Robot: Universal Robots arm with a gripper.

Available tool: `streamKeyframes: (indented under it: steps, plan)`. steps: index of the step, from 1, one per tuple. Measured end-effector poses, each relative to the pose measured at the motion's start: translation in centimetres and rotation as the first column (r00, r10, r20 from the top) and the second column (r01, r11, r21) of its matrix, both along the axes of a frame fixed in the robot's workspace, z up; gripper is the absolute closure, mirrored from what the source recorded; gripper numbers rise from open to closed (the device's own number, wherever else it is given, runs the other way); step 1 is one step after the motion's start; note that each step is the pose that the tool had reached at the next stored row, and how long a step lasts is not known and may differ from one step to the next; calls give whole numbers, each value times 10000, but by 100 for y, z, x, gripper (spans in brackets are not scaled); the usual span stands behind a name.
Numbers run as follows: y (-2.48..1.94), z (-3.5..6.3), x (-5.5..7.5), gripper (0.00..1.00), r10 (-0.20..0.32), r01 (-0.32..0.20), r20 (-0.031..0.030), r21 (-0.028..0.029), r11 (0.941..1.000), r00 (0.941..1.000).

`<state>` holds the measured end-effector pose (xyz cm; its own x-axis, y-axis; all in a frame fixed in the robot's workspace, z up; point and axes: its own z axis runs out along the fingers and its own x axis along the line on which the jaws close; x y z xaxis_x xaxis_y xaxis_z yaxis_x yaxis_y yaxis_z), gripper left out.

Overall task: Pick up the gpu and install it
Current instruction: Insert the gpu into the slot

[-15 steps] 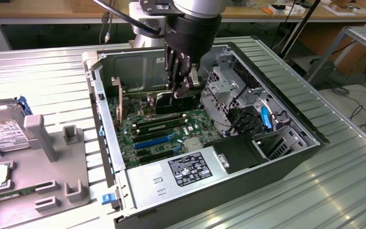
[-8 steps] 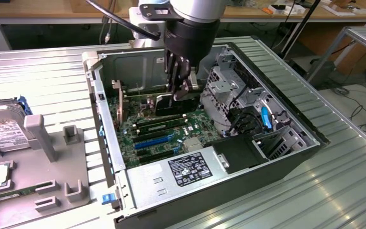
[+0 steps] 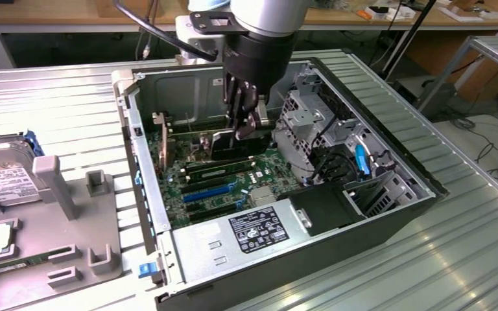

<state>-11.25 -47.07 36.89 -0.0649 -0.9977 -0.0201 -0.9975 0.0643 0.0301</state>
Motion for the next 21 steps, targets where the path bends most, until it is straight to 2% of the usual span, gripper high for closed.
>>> streamKeyframes:
  steps: [3,11,21]
  plan:
    - [0,-6,0,73,2,-2,2,2,10000,10000]
    - [0,-207,0,73,2,-2,11,1,10000,10000]
    - [0,-318,-6,73,1,-1,12,15,10000,10000]
